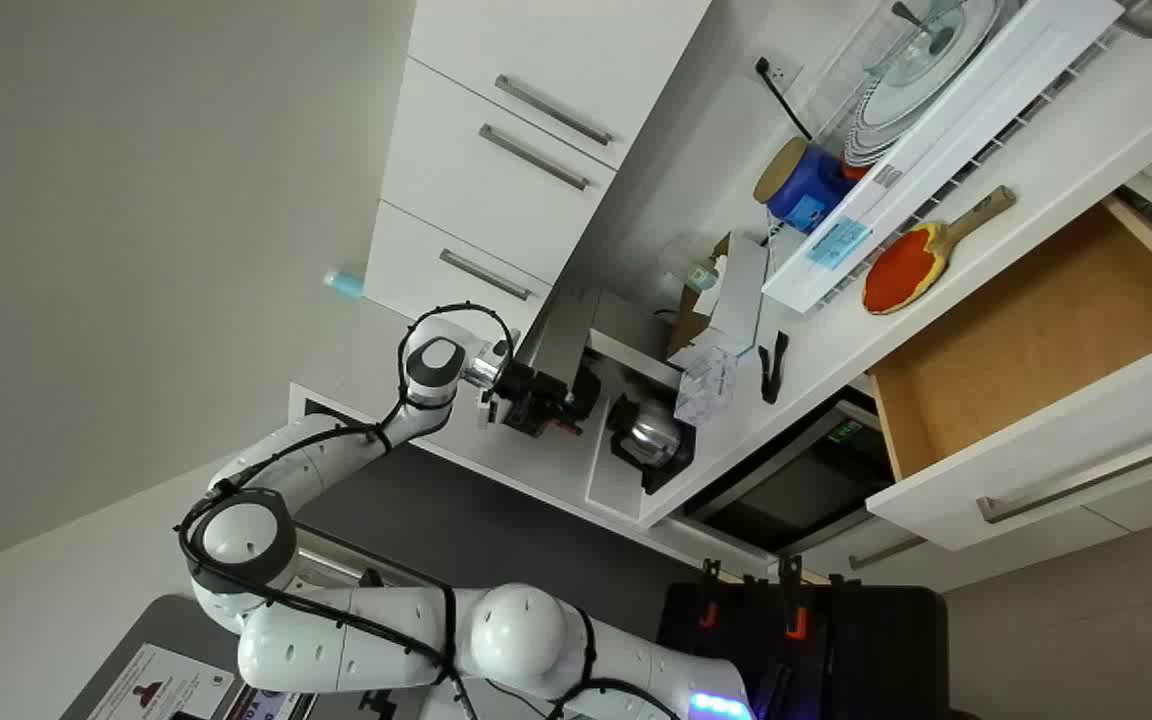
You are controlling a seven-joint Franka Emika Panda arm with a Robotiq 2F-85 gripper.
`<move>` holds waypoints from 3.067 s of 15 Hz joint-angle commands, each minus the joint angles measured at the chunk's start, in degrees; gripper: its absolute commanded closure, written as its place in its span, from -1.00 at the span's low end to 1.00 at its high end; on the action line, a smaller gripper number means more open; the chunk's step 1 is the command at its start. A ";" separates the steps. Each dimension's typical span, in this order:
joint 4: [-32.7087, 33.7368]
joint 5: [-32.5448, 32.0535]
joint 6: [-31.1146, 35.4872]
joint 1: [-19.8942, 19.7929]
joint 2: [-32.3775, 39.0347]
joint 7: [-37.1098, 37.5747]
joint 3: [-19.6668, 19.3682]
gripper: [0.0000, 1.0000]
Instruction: Close the top middle drawer of the cabinet.
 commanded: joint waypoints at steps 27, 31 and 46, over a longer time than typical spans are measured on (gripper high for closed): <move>-13.36 0.30 23.38 -13.34 -2.26 -6.27 -22.47 -1.00; -13.86 0.21 23.87 -13.95 -2.13 -6.90 -22.50 -1.00; 3.44 30.11 19.78 -24.37 27.67 -14.92 -40.67 -1.00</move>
